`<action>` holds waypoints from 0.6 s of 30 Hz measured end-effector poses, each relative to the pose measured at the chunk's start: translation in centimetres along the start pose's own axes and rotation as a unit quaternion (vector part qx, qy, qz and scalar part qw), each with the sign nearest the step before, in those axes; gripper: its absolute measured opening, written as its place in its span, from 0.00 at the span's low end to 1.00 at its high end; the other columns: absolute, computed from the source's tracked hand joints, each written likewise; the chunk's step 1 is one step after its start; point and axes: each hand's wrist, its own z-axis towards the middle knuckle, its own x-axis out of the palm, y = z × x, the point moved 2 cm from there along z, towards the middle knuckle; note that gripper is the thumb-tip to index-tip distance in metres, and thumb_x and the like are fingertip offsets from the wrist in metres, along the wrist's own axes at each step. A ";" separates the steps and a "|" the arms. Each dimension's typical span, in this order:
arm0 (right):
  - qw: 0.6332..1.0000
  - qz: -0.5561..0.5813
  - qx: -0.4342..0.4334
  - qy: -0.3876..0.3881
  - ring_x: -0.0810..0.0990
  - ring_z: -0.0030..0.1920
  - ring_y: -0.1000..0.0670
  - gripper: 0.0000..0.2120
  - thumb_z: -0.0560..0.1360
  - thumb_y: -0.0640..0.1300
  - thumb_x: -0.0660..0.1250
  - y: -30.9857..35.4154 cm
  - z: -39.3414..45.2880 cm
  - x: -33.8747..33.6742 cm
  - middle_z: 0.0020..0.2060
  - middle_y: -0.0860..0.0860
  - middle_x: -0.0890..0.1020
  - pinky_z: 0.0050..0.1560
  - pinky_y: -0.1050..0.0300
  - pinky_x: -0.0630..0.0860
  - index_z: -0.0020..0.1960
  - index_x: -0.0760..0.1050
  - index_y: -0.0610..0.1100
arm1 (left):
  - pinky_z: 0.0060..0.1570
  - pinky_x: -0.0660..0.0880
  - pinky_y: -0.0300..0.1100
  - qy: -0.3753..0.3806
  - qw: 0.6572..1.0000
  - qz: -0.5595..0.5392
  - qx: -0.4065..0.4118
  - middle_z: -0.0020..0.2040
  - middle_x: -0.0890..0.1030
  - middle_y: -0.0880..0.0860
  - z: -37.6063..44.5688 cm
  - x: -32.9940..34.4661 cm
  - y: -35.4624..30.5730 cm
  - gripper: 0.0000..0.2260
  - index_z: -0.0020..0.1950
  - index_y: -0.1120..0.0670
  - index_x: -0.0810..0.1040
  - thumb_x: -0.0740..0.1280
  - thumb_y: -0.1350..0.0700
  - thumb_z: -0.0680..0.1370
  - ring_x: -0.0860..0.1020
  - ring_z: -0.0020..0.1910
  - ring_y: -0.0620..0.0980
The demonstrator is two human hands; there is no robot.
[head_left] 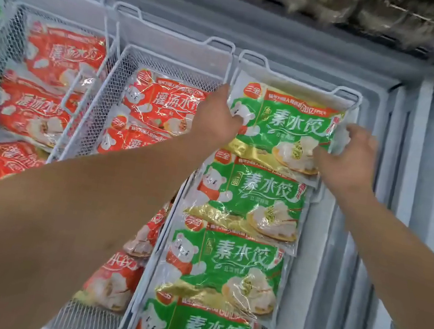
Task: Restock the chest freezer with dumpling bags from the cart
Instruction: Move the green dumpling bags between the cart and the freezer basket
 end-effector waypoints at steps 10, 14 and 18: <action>0.967 -0.156 -0.135 0.150 0.47 0.80 0.41 0.52 0.70 0.52 0.77 -1.6 3.7 6.5 0.81 0.47 0.46 0.79 0.44 0.51 0.81 0.47 0.45 | 0.78 0.49 0.54 0.122 0.933 0.295 0.167 0.82 0.41 0.55 1.5 5.4 2.4 0.46 0.82 0.52 0.43 0.68 0.37 0.75 0.44 0.80 0.58; 0.965 -0.165 -0.133 0.154 0.48 0.80 0.41 0.53 0.69 0.54 0.78 -1.6 3.3 6.0 0.81 0.49 0.46 0.78 0.44 0.52 0.81 0.46 0.47 | 0.78 0.51 0.56 0.121 0.928 0.313 0.160 0.81 0.39 0.55 1.1 5.4 2.3 0.47 0.82 0.51 0.42 0.67 0.36 0.75 0.44 0.80 0.59; 0.969 -0.154 -0.122 0.146 0.48 0.80 0.40 0.51 0.70 0.54 0.77 -0.2 1.7 4.5 0.81 0.47 0.47 0.78 0.46 0.52 0.81 0.48 0.48 | 0.77 0.54 0.58 0.129 0.931 0.305 0.154 0.82 0.45 0.57 0.4 3.7 1.3 0.47 0.82 0.52 0.45 0.70 0.37 0.74 0.49 0.80 0.60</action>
